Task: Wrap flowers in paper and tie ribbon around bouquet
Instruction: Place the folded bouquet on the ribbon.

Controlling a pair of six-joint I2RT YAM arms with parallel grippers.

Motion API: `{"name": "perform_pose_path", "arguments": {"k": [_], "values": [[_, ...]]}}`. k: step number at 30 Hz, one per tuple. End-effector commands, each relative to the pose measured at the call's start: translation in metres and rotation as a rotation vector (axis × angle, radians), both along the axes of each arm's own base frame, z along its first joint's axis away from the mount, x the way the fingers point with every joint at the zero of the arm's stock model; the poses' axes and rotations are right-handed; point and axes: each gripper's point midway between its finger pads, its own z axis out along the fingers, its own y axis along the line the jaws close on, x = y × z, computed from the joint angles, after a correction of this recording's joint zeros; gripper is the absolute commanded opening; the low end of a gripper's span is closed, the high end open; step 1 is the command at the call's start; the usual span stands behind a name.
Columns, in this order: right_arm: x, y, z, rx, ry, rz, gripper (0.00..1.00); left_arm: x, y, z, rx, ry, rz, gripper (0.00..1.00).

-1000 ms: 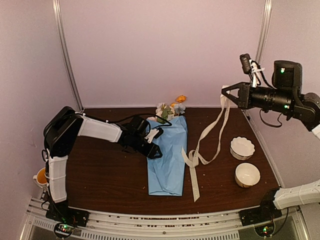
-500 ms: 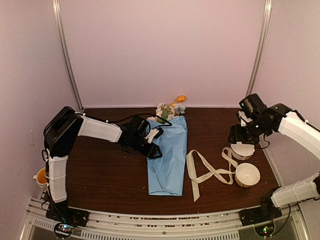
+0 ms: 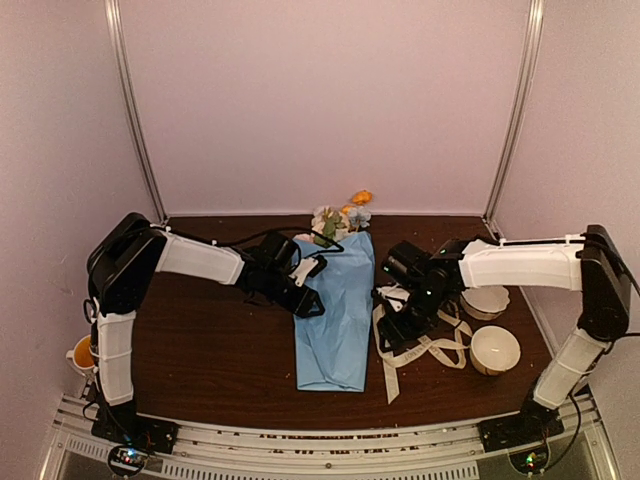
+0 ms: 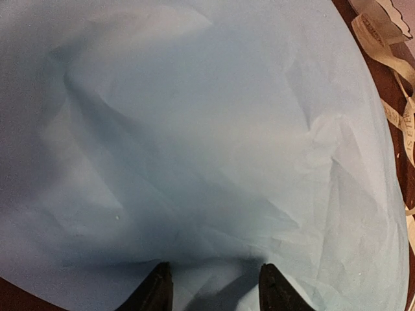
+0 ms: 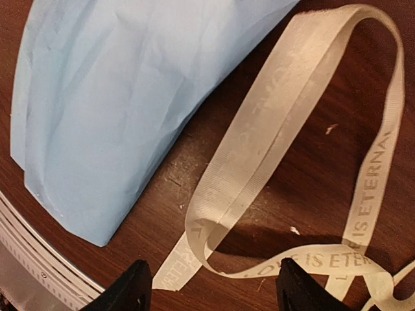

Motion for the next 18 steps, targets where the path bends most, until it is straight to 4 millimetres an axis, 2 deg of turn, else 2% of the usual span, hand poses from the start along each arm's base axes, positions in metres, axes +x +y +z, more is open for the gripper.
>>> {"name": "perform_pose_path", "arguments": {"k": [1, 4, 7, 8, 10, 12, 13, 18], "values": [[-0.002, 0.014, -0.015, 0.011, 0.036, 0.093, 0.68, -0.022, 0.035, -0.063, 0.169, 0.127, 0.03, 0.49], [-0.017, 0.022, -0.034, 0.041, 0.123, 0.132, 0.66, -0.022, 0.035, -0.064, 0.169, 0.128, 0.031, 0.5], [-0.029, 0.027, -0.046, 0.068, 0.191, 0.135, 0.59, -0.023, 0.035, -0.066, 0.168, 0.132, 0.03, 0.5], [-0.03, 0.026, -0.05, 0.059, 0.192, 0.13, 0.53, -0.023, 0.034, -0.066, 0.167, 0.132, 0.03, 0.5], [-0.025, 0.02, -0.053, 0.025, 0.169, 0.103, 0.3, -0.023, 0.034, -0.067, 0.165, 0.136, 0.029, 0.5], [-0.02, 0.015, -0.05, 0.01, 0.13, 0.072, 0.08, -0.024, 0.034, -0.068, 0.166, 0.138, 0.024, 0.5], [-0.018, 0.015, -0.044, 0.023, 0.114, 0.063, 0.02, -0.024, 0.034, -0.068, 0.167, 0.139, 0.023, 0.5], [-0.019, 0.023, -0.007, 0.105, 0.081, 0.062, 0.0, -0.025, 0.034, -0.07, 0.168, 0.143, 0.02, 0.5]]}}
